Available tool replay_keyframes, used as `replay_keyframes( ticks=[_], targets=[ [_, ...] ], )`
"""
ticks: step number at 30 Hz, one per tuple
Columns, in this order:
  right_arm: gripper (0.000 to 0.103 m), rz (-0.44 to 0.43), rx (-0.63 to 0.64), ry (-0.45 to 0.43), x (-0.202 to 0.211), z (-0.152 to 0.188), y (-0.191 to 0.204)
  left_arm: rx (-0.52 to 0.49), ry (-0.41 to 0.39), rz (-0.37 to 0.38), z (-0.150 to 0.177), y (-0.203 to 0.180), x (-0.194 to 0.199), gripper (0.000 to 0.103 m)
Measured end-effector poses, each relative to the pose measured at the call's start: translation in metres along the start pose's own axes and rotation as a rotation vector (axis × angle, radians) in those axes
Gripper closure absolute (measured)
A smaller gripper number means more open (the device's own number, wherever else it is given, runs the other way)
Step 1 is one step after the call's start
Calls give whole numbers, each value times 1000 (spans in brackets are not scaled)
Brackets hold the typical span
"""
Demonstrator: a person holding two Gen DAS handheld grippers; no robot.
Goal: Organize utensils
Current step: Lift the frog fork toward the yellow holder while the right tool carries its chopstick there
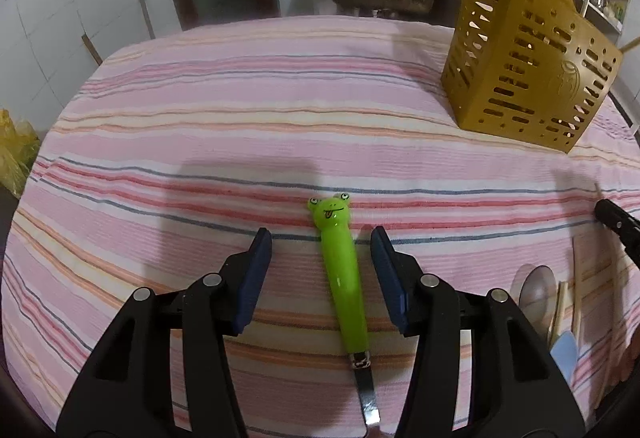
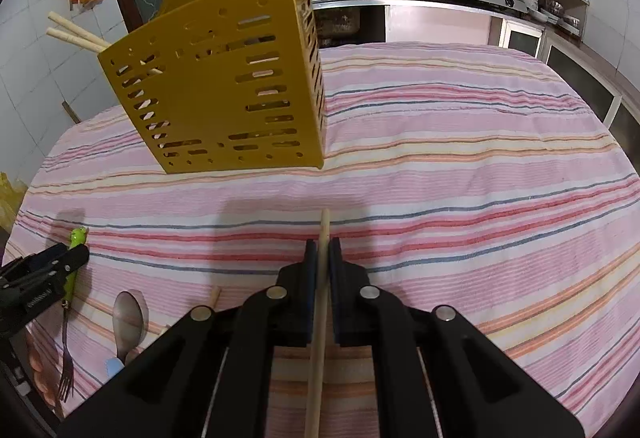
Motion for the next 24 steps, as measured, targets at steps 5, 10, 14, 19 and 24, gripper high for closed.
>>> replay_keyframes(
  ticks=[5,10,14,19,24],
  targets=[
    [96,-12,-7,-21,5,-4,-1,1,7,23,-6,-7,-2,84],
    [97,-17,-16,-63,18,-12,-3,-10,-27,40,-11,-15,8,85],
    [97,-33,-26,-115,35,-19,-5,-24,-100,44,-18,-20,30,86],
    [97,-60,-40,-206,65,-27,-6,-41,-225,47,-33,-28,70,86],
    [97,-93,-58,-319,103,-36,-8,-71,-353,55,-39,-37,115,86]
  ],
)
Point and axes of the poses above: each gripper's, at about its wrist camera, not at the fingertips, and x roughly against the way its jaws point, y to its left, z to its underside, the point moved 10 cm from there along -x, roughly the way its jaws point, and after that the axes turned 9 degrees about z, right-handed, at the moved point
